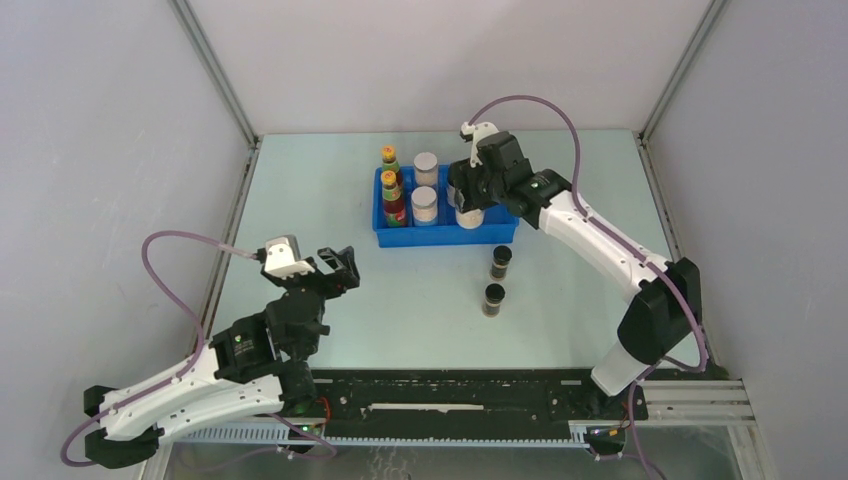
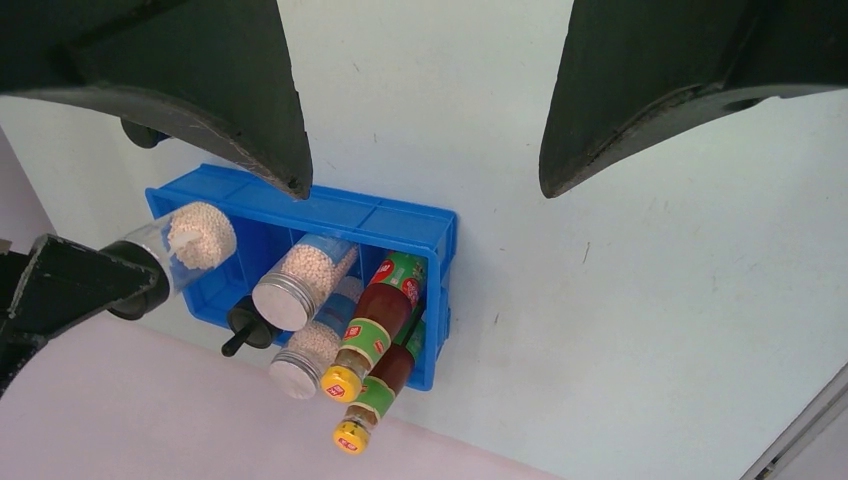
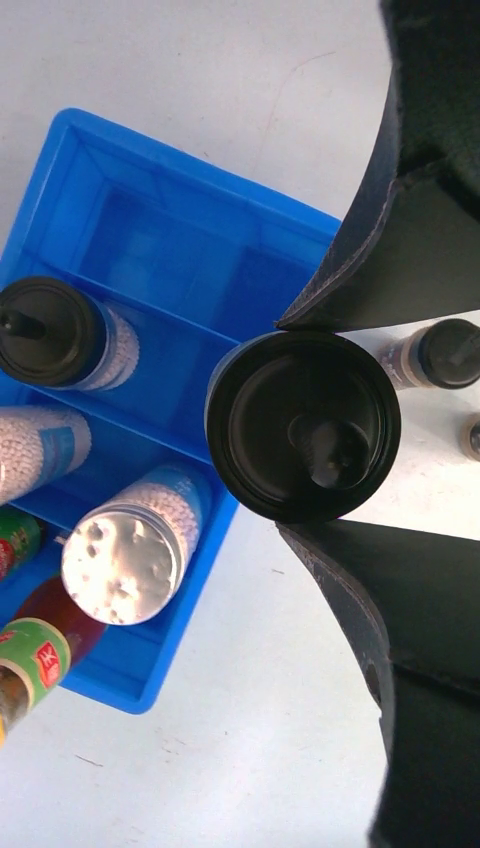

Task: Organize the condiment bottles
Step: Place the bottle in the storage box.

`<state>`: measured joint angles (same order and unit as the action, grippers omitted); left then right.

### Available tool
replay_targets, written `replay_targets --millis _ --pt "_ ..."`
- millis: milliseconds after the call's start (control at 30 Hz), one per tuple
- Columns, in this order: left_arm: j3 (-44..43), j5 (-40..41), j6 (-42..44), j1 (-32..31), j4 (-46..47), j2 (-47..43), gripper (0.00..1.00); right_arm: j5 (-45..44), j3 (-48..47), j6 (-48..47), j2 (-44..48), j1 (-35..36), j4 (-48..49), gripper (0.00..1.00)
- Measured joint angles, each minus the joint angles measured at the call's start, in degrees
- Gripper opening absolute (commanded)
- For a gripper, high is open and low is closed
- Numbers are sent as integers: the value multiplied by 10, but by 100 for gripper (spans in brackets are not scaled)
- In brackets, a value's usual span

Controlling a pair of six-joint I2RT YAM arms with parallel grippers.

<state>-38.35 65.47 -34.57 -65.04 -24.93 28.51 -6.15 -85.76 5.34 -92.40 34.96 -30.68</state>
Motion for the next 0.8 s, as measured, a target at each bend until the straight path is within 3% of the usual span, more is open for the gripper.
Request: replay_targets --millis 800 --pt "2 -14 5 0 29 11 88 27 -88 -7 -125 -30 32 0"
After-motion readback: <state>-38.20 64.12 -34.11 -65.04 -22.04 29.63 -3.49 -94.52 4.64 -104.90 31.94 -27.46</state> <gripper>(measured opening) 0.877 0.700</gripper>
